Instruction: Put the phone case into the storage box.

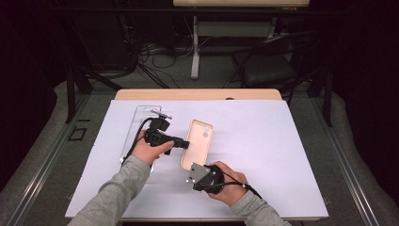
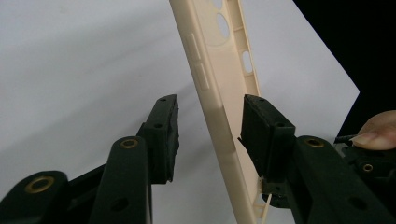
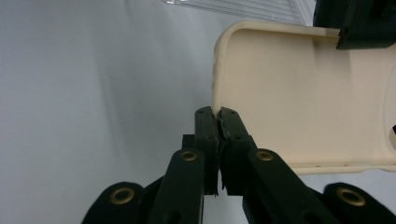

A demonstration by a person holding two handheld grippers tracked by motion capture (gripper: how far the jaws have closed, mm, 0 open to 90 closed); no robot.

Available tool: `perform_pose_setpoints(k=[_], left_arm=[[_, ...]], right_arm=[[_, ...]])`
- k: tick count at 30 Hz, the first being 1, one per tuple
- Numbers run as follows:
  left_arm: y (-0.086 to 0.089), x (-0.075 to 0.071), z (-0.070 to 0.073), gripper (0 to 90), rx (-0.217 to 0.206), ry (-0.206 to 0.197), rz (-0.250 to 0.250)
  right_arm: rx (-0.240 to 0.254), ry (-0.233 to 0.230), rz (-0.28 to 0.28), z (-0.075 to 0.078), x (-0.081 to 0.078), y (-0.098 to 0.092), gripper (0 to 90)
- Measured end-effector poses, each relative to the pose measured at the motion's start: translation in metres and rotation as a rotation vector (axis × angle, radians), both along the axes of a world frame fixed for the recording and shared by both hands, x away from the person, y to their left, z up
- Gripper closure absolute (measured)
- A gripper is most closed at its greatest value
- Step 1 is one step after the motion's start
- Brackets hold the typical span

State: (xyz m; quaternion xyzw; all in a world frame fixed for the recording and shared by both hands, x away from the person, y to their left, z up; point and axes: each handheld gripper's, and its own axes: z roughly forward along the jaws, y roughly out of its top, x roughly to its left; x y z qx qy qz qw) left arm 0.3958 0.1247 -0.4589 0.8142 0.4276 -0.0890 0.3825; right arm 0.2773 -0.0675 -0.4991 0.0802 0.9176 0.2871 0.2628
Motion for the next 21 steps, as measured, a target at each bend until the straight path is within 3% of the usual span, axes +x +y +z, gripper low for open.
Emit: perform_pose_setpoints(k=[6, 14, 21], left_arm=[[-0.005, 0.001, -0.003, 55.4, 0.009, 0.016, -0.006], [-0.011, 0.001, -0.008, 60.8, 0.019, 0.081, -0.008], [-0.012, 0.001, -0.007, 64.2, 0.006, 0.089, 0.004]], right_arm=[[0.001, -0.001, -0.001, 0.000, 0.000, 0.000, 87.8], [0.000, -0.003, 0.001, 0.000, -0.001, 0.000, 87.8], [0.002, -0.008, 0.001, 0.000, -0.001, 0.000, 87.8]])
